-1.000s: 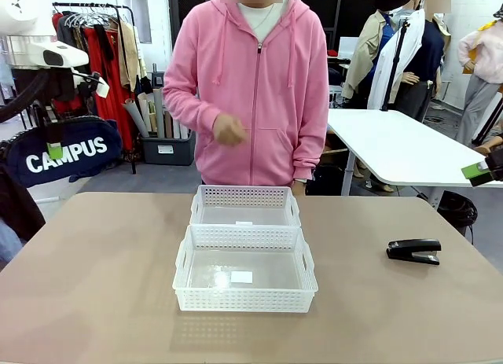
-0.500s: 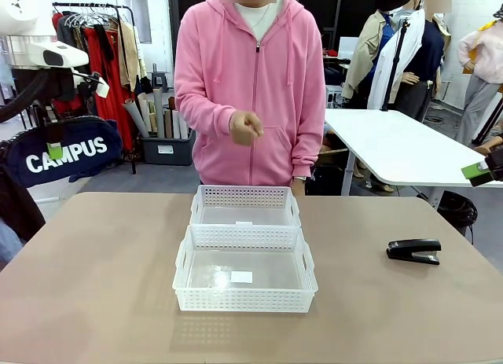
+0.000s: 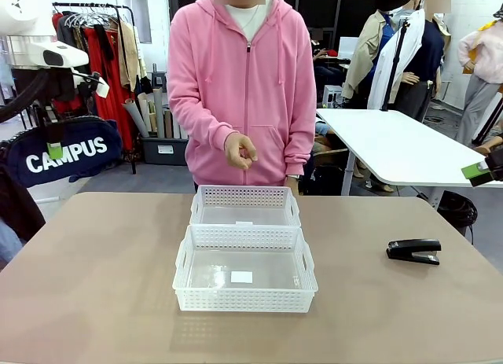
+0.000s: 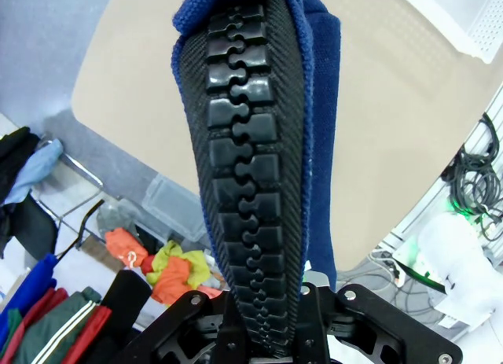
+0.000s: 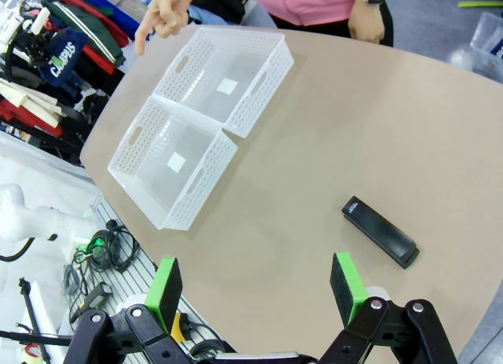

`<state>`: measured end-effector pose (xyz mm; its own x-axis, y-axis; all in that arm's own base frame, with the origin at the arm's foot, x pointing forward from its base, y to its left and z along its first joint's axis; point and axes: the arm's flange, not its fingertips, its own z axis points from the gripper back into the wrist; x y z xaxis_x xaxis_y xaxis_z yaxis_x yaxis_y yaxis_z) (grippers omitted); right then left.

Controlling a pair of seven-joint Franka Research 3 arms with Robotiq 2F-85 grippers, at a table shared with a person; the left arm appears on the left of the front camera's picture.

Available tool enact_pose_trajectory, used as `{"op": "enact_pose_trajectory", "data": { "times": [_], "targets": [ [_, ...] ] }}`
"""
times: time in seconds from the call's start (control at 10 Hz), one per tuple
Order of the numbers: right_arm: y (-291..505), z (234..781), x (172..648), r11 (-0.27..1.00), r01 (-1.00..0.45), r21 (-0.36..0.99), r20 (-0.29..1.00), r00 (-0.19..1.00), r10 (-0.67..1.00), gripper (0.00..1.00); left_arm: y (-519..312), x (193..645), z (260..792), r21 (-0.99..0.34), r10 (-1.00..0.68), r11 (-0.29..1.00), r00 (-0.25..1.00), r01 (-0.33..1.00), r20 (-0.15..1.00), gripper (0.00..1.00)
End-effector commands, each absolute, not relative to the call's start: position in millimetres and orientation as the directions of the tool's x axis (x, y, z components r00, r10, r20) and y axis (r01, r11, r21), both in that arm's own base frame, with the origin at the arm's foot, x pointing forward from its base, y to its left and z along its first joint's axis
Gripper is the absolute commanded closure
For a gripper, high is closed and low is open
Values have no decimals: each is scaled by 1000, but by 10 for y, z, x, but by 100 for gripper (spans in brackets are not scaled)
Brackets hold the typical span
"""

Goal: Distribute items into two baskets.
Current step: Move the picked Pencil pouch towards the Organizing basket indicated by the person, stopping as directed.

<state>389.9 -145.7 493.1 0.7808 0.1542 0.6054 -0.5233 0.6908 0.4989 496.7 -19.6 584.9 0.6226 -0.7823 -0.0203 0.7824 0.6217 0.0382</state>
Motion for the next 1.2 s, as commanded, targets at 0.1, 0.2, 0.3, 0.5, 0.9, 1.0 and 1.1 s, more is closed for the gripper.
{"op": "enact_pose_trajectory", "data": {
  "times": [0.1, 0.2, 0.3, 0.5, 0.9, 1.0, 1.1],
  "targets": [
    [-1451, 4946, 3904, 682, -531, 502, 614, 775, 151, 0, -186, 4953, 5881, 36, -775, 631, 632, 775, -17, 100],
    [-1451, 4946, 3904, 682, -531, 502, 614, 775, 151, 0, -186, 4953, 5881, 36, -775, 631, 632, 775, -17, 100],
    [-1451, 4946, 3904, 682, -531, 502, 614, 775, 151, 0, -186, 4953, 5881, 36, -775, 631, 632, 775, -17, 100],
    [-1451, 4946, 3904, 682, -531, 502, 614, 775, 151, 0, -186, 4953, 5881, 36, -775, 631, 632, 775, -17, 100],
    [-1451, 4946, 3904, 682, -531, 502, 614, 775, 151, 0, -237, 4945, 5844, 57, -790, 611, 613, 790, -22, 100],
    [-1451, 4946, 3904, 682, -531, 502, 614, 775, 151, 0, -262, 4885, 5824, 61, -801, 597, 599, 800, -23, 100],
    [-1451, 4946, 3904, 682, -531, 502, 614, 775, 151, 0, -268, 4796, 5778, 60, -809, 586, 588, 808, -16, 100]
  ]
}}
